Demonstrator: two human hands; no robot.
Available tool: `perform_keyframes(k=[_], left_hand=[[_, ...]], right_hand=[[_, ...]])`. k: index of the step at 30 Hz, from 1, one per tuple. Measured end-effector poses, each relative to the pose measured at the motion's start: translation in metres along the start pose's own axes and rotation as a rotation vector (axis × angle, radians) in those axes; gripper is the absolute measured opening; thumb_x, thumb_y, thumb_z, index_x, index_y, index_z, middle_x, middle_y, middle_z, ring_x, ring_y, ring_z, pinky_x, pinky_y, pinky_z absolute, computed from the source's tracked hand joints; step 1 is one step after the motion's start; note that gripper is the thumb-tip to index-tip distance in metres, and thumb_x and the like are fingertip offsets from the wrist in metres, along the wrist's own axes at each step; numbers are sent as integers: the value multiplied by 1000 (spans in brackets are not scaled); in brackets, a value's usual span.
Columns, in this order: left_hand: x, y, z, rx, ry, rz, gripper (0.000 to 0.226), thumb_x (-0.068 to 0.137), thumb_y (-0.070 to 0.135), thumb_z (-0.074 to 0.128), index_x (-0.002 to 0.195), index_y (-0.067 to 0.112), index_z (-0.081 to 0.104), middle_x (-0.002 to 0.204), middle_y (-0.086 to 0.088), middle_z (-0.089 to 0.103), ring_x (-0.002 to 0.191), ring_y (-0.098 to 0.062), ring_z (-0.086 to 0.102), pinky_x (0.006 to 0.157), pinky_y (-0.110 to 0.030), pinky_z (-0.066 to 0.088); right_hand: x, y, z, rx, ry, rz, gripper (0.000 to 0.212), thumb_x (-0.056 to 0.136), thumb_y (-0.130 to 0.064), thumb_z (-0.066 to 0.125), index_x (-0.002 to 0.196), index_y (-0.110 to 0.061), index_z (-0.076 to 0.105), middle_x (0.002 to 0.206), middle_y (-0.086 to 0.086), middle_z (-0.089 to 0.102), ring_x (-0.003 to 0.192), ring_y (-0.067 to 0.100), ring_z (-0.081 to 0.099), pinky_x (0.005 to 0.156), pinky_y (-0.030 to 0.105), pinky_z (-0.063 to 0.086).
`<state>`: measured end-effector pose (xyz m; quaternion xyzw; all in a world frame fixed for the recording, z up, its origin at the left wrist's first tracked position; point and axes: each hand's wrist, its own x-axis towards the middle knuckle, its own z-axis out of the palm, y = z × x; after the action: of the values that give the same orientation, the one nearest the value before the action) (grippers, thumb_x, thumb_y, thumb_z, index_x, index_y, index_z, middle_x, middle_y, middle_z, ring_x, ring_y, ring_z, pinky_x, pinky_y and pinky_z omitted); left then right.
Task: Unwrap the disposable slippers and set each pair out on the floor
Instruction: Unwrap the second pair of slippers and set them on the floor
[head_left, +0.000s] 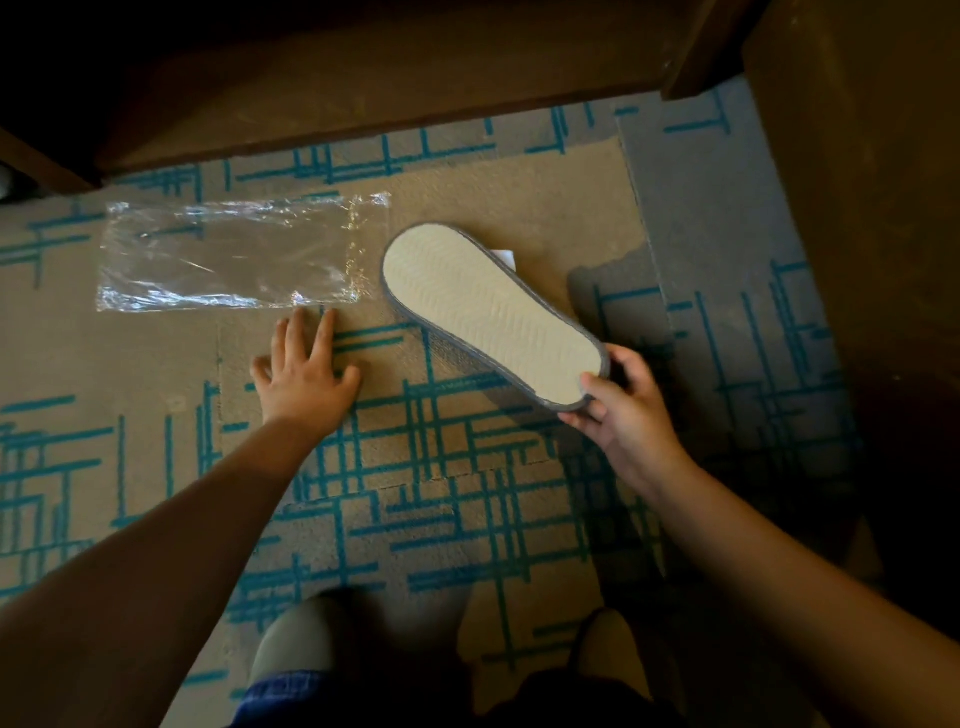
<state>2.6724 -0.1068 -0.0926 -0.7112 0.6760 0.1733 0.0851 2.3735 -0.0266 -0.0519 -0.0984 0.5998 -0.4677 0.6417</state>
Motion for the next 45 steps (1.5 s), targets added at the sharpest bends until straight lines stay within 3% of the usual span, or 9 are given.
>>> perform_keyframes(k=[8,16,21,27,30,33,37,41,45], left_hand=[[15,-7,-7,-30,251,8,73,83,38,49,145,29,11,155,-17,12,143,-35,7,112,-59,8],[78,-41,-22,68,-83,16,69,88,48,39,145,36,3,159,-3,-2,146,-25,-1,111,-62,12],[86,-33,-41,22,46,-13,70,86,43,46,146,29,13,159,-8,-1,146,-28,1,113,-59,12],[15,27,-29,-784,496,-296,50,88,27,48,135,13,40,143,-16,41,132,-27,37,106,-32,32],[-18,68,-19,-1577,17,-459,26,92,28,44,110,12,53,98,-7,65,92,-24,62,71,-26,51],[-36,95,-12,-1842,-394,-332,22,94,29,43,103,15,57,97,-4,68,86,-15,69,69,-28,57],[-44,96,-1,-1796,-322,-286,12,92,18,50,89,18,61,89,-1,69,79,-8,70,66,-23,57],[-47,88,8,-1656,-334,-265,5,86,18,60,89,15,63,98,-4,71,91,-14,70,74,-26,56],[-51,94,11,-1637,-342,-274,2,83,16,64,84,16,65,88,0,75,89,-15,70,72,-25,56]], right_hand=[[-6,0,26,-156,-69,-83,41,87,1,56,116,-23,42,100,-4,58,94,15,61,71,28,59],[-10,-5,28,-239,-55,-137,46,86,0,59,124,-20,43,98,-9,57,91,13,61,65,21,59],[-16,-11,28,-88,-85,-98,40,87,2,54,118,-21,42,98,-2,60,91,16,62,74,30,59],[-14,-9,26,135,-88,10,40,89,4,50,123,-17,43,105,4,62,96,22,63,76,35,54],[-14,0,31,260,-108,101,32,88,5,48,109,-19,49,102,4,65,90,21,66,74,35,54],[-16,14,37,247,-118,161,31,87,6,48,106,-19,50,98,5,66,79,18,69,72,34,54],[-25,27,38,-63,-119,188,33,85,3,53,98,-28,55,102,-1,65,84,15,68,73,30,55],[-17,16,37,-636,-15,-95,53,80,-12,68,127,-25,47,111,-7,54,106,12,52,84,27,48],[-4,1,41,-869,51,-282,35,74,-21,74,104,-23,55,80,-22,47,73,-3,49,55,6,35]])
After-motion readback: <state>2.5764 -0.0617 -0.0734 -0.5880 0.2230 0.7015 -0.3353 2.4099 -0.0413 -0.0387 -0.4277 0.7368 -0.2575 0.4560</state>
